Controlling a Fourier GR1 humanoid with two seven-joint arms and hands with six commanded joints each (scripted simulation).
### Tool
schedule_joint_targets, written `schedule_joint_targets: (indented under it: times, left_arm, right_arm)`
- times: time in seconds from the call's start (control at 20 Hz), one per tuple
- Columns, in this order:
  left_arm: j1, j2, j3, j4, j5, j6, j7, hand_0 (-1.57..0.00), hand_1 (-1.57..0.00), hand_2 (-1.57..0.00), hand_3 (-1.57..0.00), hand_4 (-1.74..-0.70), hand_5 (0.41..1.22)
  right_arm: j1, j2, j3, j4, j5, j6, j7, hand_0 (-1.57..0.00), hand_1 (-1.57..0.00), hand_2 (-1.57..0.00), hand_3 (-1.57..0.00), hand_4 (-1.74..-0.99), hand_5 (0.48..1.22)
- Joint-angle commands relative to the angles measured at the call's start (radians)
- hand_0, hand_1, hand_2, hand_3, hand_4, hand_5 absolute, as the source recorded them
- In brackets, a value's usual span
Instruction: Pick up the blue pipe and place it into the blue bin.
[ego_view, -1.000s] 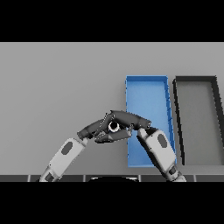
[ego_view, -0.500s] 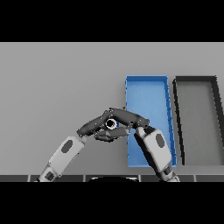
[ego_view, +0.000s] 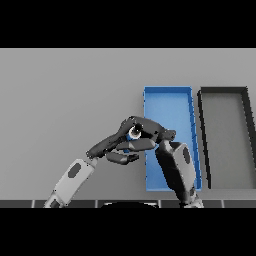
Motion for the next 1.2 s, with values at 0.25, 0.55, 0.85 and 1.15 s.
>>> schedule_joint_targets:
  times: [0.25,0.55,0.85,1.15]
  left_arm:
    - [0.004,0.001,-0.003,0.009,-0.005,-0.003,0.000,0.00,0.00,0.00,0.00,-0.86,0.503]
    - [0.012,0.012,-0.002,-0.007,-0.003,-0.006,-0.014,0.00,0.00,0.00,0.00,-0.86,0.483]
    - [0.007,0.016,0.000,-0.013,-0.018,0.009,0.022,0.00,0.00,0.00,0.00,-0.84,0.474]
    - [0.015,0.039,0.011,-0.025,-0.017,0.009,0.028,0.00,0.00,0.00,0.00,-0.82,0.462]
  right_arm:
    - [-0.202,-0.074,-0.079,-0.003,-0.164,-0.165,0.097,-1.57,-1.57,-1.57,-1.57,-1.493,1.221]
    - [-0.429,-0.197,-0.234,0.141,-0.141,-0.211,-0.005,-1.57,-1.57,-1.57,-1.57,-1.496,1.221]
    - [-0.450,-0.303,-0.362,0.369,0.016,-0.235,-0.047,-1.57,-1.57,-1.57,-1.57,-1.498,1.221]
    - [-0.337,-0.318,-0.439,0.526,0.113,-0.259,-0.020,-1.57,-1.57,-1.57,-1.57,-1.499,1.221]
